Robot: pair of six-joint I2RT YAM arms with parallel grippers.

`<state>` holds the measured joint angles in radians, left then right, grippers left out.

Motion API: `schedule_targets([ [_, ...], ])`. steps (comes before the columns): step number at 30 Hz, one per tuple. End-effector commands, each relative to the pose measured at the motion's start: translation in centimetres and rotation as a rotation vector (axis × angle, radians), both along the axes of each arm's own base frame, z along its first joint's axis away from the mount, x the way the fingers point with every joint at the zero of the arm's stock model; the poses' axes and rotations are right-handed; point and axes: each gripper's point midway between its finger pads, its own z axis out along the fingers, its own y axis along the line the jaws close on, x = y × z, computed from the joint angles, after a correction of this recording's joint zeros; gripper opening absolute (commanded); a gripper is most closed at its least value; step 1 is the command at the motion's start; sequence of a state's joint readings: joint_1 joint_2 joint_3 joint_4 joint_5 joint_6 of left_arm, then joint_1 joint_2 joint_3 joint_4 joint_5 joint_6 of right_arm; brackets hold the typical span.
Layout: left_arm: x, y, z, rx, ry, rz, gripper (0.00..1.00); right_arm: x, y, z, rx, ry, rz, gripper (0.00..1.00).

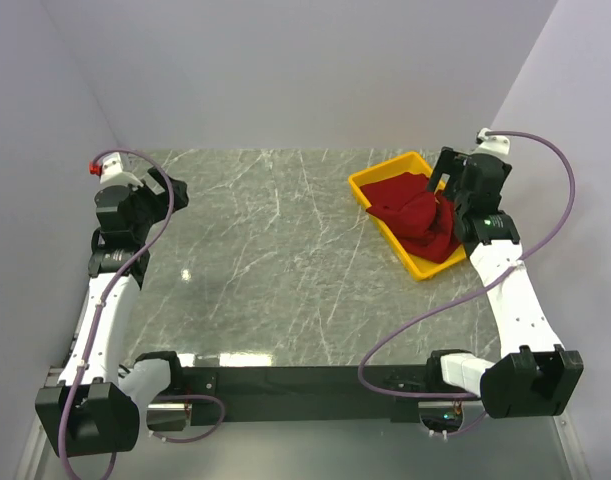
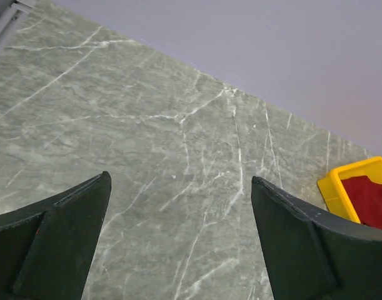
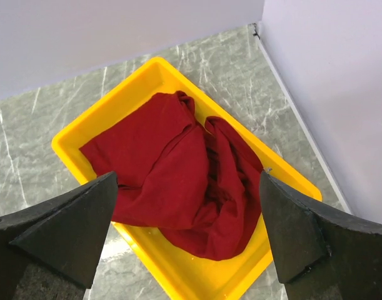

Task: Fold and stack the t-shirts
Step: Move the tshirt to the center of the board

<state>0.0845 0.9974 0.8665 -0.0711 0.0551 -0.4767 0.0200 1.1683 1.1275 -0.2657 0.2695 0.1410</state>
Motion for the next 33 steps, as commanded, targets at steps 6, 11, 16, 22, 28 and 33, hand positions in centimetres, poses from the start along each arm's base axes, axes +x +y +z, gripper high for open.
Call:
schedule_targets([
  [6, -0.2, -1.5, 3.2, -0.034, -0.089, -0.074, 0.99, -1.2, 7.9, 2.1, -0.359, -0.049, 0.639, 1.0],
  [11, -0.4, -2.0, 2.7, -0.059, -0.082, -0.092, 1.0, -1.2, 9.3, -0.8, -0.219, 0.095, 0.738, 1.0],
  [16, -0.6, -2.5, 2.4, -0.086, -0.086, -0.11, 1.0, 1.7, 7.6, -4.3, 0.074, 0.282, 0.746, 0.9],
  [22, -1.3, -3.1, 1.1, -0.124, -0.061, -0.13, 0.99, 4.9, 5.9, -9.7, 0.229, 0.484, 0.579, 0.79],
  [28, -1.5, -3.1, 0.2, -0.14, -0.04, -0.122, 0.99, 6.7, 1.5, -14.1, 0.236, 0.585, 0.311, 0.71],
  [33, -1.1, -3.1, -0.2, -0.15, -0.025, -0.121, 0.99, 8.0, -1.3, -15.6, 0.168, 0.583, 0.231, 0.69],
])
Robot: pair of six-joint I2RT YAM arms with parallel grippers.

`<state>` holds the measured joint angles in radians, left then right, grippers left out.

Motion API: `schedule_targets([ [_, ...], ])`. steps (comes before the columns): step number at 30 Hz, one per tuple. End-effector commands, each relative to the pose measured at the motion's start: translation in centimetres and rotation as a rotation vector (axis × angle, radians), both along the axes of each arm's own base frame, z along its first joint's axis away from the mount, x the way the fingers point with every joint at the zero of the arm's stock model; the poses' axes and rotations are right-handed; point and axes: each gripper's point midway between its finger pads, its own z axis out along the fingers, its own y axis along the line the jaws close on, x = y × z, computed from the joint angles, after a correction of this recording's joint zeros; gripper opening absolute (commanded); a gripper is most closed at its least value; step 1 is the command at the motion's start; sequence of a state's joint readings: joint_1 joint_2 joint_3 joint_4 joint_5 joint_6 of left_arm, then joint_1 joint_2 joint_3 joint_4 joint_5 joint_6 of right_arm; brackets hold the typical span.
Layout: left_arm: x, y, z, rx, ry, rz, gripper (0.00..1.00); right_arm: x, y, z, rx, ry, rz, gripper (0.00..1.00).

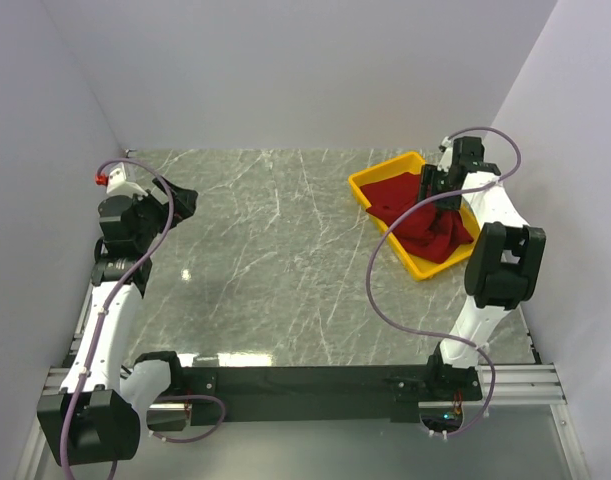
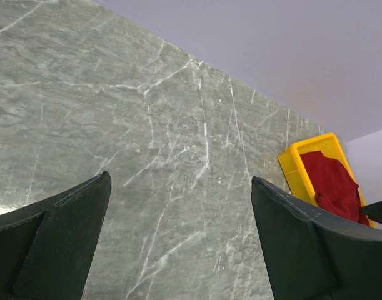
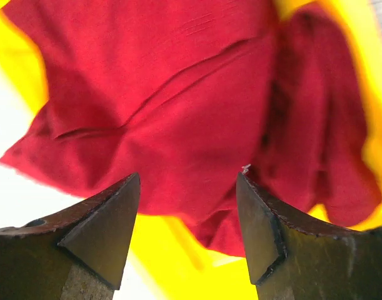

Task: Fold and stack the t-shirts
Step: Move the tshirt to the center of the board

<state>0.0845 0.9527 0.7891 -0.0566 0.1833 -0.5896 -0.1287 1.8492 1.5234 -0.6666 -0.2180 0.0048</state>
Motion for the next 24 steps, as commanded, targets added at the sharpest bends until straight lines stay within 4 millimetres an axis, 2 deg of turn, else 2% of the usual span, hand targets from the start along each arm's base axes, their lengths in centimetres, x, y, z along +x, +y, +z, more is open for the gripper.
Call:
schedule_targets([
  [1, 0.3, -0.4, 1.3, -0.015, -0.042, -0.014, 0.99, 2.5, -2.9, 1.6, -0.08, -0.082, -0.088, 0.69],
  [4, 0.7, -0.5, 1.3, -0.017, -0.039, -0.022, 0.99, 3.0, -3.6, 0.0, -0.089, -0.067, -0.09, 0.7],
  [8, 1.2, -0.6, 1.2, -0.02, -0.032, -0.031, 0.99, 3.9, -2.9, -1.9, -0.04, -0.057, -0.059, 0.7],
  [11, 1.4, -0.8, 1.7, -0.02, -0.037, -0.043, 0.98, 4.4, -2.4, -1.8, -0.013, -0.071, -0.043, 0.69],
  [12, 1.4, -0.8, 1.6, -0.021, -0.034, -0.043, 0.98, 4.4, -1.9, -1.6, 0.004, -0.08, -0.03, 0.66],
  [14, 1.3, -0.8, 1.8, -0.017, -0.037, -0.045, 0.98, 4.5, -1.8, -0.5, 0.018, -0.111, -0.021, 0.51],
  [15, 1.3, -0.8, 1.9, -0.016, -0.04, -0.042, 0.98, 4.3, -1.4, -0.1, 0.023, -0.125, 0.02, 0.22],
  [16, 1.2, -0.7, 1.8, -0.017, -0.037, -0.037, 0.98, 4.3, -1.4, 0.4, 0.023, -0.14, 0.034, 0.07],
  [17, 1.2, -0.7, 2.0, -0.018, -0.043, -0.039, 0.98, 4.3, -1.2, 1.9, 0.024, -0.179, 0.045, 0.0],
  [18, 1.1, -0.8, 1.9, -0.02, -0.042, -0.04, 0.98, 4.3, -1.0, 2.9, 0.026, -0.208, 0.055, 0.0],
  [19, 0.9, -0.8, 2.1, -0.025, -0.046, -0.041, 0.98, 4.1, -0.5, 5.5, 0.029, -0.276, 0.087, 0.0],
  [21, 0.8, -0.9, 2.2, -0.025, -0.049, -0.047, 0.98, 3.9, 0.2, 8.9, 0.034, -0.367, 0.129, 0.0],
  [22, 0.7, -1.1, 2.2, -0.025, -0.053, -0.053, 0.98, 3.5, 1.5, 11.0, 0.061, -0.427, 0.215, 0.0],
  [24, 0.6, -1.4, 2.7, -0.02, -0.072, -0.074, 0.98, 2.2, 3.3, 17.1, 0.065, -0.573, 0.337, 0.0],
])
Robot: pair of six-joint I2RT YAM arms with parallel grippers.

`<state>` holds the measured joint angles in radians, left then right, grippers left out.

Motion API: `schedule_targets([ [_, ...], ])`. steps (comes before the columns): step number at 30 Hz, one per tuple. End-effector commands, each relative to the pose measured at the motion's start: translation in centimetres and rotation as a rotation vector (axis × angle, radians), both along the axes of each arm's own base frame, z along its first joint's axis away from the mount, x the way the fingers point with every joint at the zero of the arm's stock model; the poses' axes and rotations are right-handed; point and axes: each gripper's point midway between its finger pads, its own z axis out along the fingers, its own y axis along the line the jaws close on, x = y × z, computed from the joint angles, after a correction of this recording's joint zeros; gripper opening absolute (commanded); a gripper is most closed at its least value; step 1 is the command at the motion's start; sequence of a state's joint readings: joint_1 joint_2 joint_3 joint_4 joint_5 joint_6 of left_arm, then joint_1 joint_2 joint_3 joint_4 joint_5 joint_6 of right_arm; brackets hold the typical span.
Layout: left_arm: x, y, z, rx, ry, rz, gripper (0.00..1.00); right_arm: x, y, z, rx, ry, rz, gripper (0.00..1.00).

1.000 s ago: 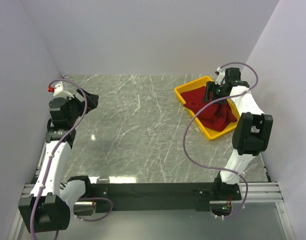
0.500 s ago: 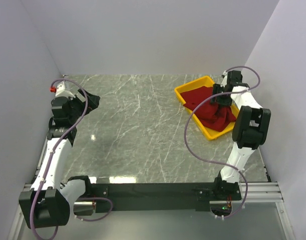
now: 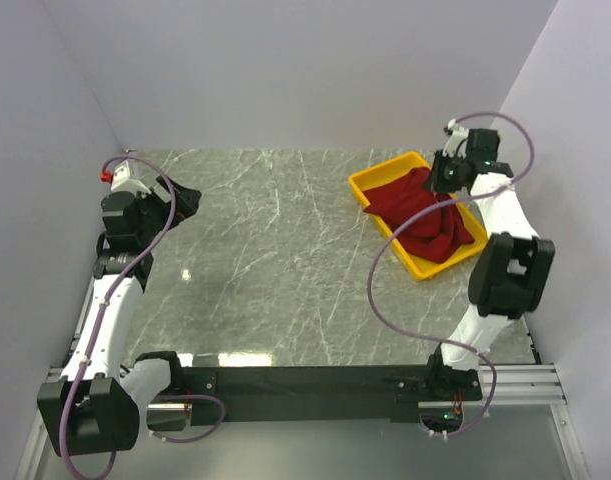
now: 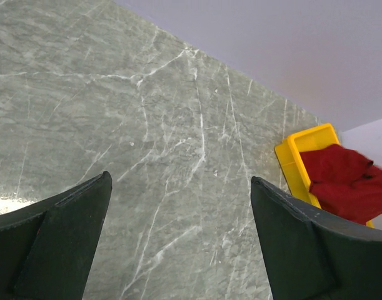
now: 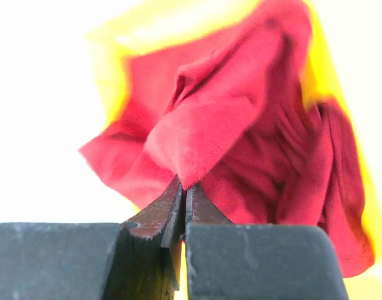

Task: Fold and stack the t-shirts
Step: Move the tshirt to the center of the board

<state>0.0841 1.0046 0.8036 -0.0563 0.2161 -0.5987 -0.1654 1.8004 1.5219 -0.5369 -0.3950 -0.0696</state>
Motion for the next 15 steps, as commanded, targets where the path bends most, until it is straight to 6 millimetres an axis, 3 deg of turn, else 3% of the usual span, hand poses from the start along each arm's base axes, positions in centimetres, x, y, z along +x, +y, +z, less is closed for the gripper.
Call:
schedule_targets([
  [1, -0.2, -1.0, 3.6, 0.001, -0.111, -0.054, 0.98, -0.9, 3.4, 15.0, 0.005, -0.428, 0.246, 0.0],
  [3, -0.1, -1.4, 4.4, 0.004, -0.143, -0.084, 0.98, -2.9, 6.0, 21.2, 0.04, -0.58, 0.376, 0.0],
  [5, 0.0, -1.7, 4.9, 0.016, -0.161, -0.106, 0.98, -4.3, 7.8, 25.2, 0.071, -0.668, 0.444, 0.0],
  [6, -0.1, -2.0, 5.3, 0.019, -0.177, -0.127, 0.98, -5.2, 9.0, 28.8, 0.068, -0.744, 0.49, 0.0],
  [8, 0.0, -2.1, 5.8, 0.033, -0.196, -0.141, 0.98, -6.1, 10.7, 31.6, 0.099, -0.783, 0.544, 0.0],
  [9, -0.1, -2.3, 6.1, 0.039, -0.206, -0.148, 0.98, -7.4, 11.6, 35.3, 0.087, -0.866, 0.577, 0.0],
  [11, -0.2, -2.2, 6.8, 0.062, -0.226, -0.151, 0.98, -8.7, 13.6, 38.3, 0.121, -0.927, 0.636, 0.0],
  [13, -0.4, -1.9, 7.4, 0.084, -0.242, -0.143, 0.98, -11.8, 15.6, 43.5, 0.131, -1.068, 0.706, 0.0],
  [14, -0.5, -1.9, 7.6, 0.091, -0.249, -0.14, 0.98, -12.1, 15.7, 44.0, 0.155, -1.074, 0.701, 0.0],
  [15, -0.6, -1.7, 7.8, 0.104, -0.256, -0.134, 0.98, -13.6, 17.0, 45.5, 0.177, -1.117, 0.739, 0.0],
])
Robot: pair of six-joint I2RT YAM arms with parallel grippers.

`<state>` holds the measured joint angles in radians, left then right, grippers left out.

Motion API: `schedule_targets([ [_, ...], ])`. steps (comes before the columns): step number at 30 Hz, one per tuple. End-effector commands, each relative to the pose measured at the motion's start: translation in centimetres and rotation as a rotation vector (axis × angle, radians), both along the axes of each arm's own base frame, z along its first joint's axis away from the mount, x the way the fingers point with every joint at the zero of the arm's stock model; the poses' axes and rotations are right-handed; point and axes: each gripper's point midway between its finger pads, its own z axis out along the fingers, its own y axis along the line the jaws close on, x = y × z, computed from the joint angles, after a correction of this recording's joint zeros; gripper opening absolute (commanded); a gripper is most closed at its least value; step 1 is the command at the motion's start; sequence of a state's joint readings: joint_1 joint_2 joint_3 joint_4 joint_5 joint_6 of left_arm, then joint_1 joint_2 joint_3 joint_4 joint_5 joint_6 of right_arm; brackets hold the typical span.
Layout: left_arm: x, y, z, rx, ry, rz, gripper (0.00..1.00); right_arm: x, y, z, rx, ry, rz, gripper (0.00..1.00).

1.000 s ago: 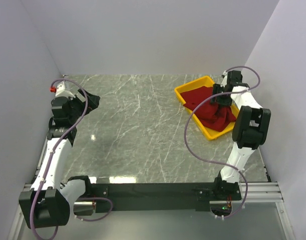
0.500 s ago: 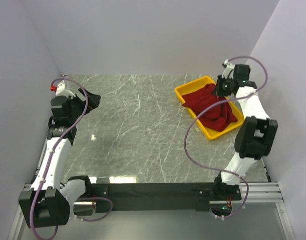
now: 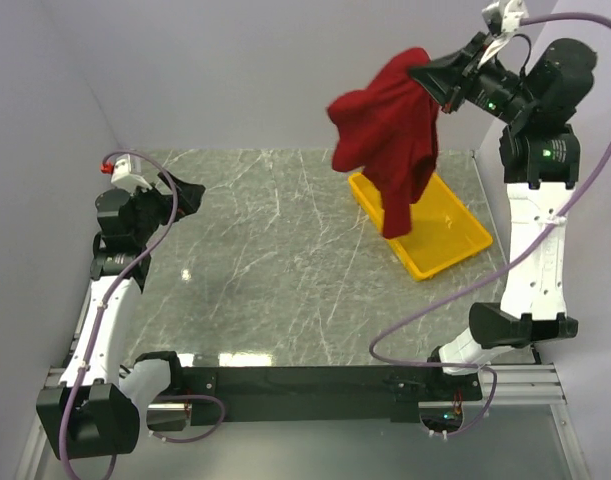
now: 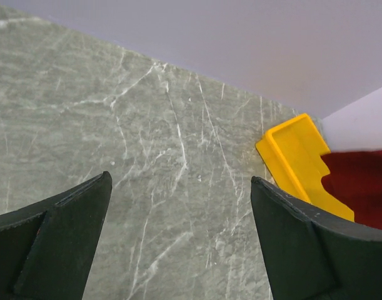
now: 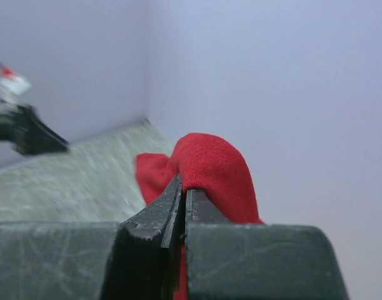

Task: Fold and stack the t-shirts
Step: Move the tshirt to the center of the board

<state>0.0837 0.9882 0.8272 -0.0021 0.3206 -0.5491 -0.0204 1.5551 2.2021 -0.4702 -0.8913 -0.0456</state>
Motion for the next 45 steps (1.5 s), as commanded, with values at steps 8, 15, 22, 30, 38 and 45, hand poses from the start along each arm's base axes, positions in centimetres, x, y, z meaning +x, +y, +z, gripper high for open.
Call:
schedule_targets([
  [8, -2.4, 1.5, 7.1, 0.132, -0.225, 0.074, 0.99, -10.6, 7.8, 8.6, 0.125, -0.171, 0.388, 0.0],
  [15, -4.3, 2.5, 8.1, 0.189, -0.241, 0.13, 1.0, -12.3, 12.4, 1.0, 0.016, -0.024, 0.522, 0.0],
  [22, -5.4, 2.3, 7.8, 0.191, -0.24, 0.122, 0.99, -15.5, 16.2, -4.8, -0.116, 0.037, 0.65, 0.0],
  [30, -6.3, 2.3, 7.2, 0.201, -0.222, 0.124, 0.99, -14.3, 19.6, -16.6, -0.392, 0.149, 0.65, 0.14],
  [38, -6.6, 1.9, 3.3, 0.055, -0.055, 0.139, 1.0, -10.6, 17.2, -31.0, -0.647, 0.431, 0.492, 0.82],
  [45, -6.9, -2.1, -4.5, -0.238, 0.248, 0.008, 0.97, -8.4, 12.0, -35.2, -0.661, 0.542, 0.415, 0.81],
])
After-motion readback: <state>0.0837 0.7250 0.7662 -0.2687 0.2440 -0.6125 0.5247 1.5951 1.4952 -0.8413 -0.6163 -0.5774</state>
